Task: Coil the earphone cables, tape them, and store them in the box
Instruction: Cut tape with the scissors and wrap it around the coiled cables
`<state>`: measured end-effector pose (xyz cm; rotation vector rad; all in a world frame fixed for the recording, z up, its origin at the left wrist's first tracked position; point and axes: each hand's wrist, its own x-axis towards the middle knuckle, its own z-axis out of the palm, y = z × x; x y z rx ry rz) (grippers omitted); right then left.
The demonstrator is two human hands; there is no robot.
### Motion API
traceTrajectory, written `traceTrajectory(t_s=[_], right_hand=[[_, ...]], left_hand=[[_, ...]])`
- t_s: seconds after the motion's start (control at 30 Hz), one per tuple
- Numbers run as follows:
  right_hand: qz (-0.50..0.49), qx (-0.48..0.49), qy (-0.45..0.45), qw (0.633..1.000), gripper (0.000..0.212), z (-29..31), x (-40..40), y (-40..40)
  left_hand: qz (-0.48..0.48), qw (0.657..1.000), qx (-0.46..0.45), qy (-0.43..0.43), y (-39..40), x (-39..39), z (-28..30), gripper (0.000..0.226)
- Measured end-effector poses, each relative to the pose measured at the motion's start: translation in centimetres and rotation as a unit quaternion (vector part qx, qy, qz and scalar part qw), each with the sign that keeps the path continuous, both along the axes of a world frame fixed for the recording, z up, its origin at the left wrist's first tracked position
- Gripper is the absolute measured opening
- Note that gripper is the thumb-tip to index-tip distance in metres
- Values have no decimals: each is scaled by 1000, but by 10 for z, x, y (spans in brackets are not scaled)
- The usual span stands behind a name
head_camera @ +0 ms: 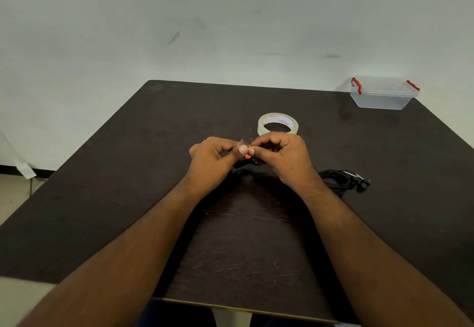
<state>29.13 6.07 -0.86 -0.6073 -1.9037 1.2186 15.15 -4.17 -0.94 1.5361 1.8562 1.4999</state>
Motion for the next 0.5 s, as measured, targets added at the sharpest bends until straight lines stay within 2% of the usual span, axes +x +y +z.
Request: traceTrajectory(t_s=[0.07, 0.17, 0.23, 0.37, 0.5], right_hand=[[6, -2, 7, 1000, 9, 0, -1, -1], [15, 17, 13, 1000, 25, 2, 0, -3], [20, 59, -3, 998, 30, 4, 1, -4], [22, 194, -46, 980, 18, 7, 3, -4], [3, 282, -56, 958, 18, 6, 2, -3]], left_hand=[[-8, 997, -8, -82, 0, 1, 0, 13], [-15, 980, 29, -195, 0, 2, 4, 10], [-19, 966, 38, -256, 0, 2, 7, 24], [-28, 952, 39, -301, 3, -1, 6, 54], [-11, 948, 37, -315, 4, -1, 5, 59]])
